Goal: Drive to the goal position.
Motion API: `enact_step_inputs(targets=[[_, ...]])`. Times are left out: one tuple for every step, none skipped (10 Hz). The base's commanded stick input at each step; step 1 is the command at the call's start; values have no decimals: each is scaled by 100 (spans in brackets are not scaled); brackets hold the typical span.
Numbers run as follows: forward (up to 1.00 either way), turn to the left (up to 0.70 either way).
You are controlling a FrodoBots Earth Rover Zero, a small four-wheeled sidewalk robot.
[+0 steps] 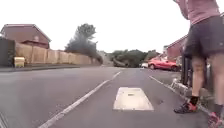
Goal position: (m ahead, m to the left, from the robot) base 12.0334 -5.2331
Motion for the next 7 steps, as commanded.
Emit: enact_step_inputs(targets=[[98, -39], [98, -39], [98, -37], [98, -15], [98, 0], [98, 0], [98, 0]])
